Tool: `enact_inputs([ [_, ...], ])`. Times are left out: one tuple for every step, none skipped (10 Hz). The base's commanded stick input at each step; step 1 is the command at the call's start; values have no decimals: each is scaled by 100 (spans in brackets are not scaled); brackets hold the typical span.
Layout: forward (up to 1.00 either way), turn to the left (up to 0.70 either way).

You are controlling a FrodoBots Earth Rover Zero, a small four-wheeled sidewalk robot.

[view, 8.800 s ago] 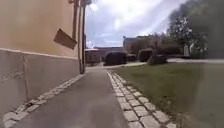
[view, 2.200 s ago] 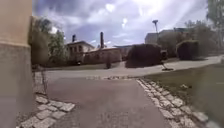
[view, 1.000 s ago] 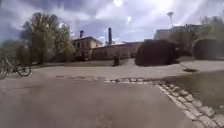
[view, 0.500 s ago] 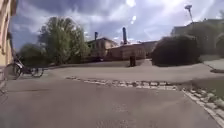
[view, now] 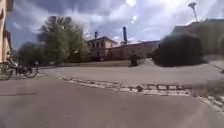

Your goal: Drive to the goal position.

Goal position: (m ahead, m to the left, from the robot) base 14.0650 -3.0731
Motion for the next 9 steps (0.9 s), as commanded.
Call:
enact_inputs([
  [100,1],
  [100,1],
  [100,1],
  [100,1],
  [100,1],
  [100,1],
  [100,1],
  [100,1],
  [100,1],
])
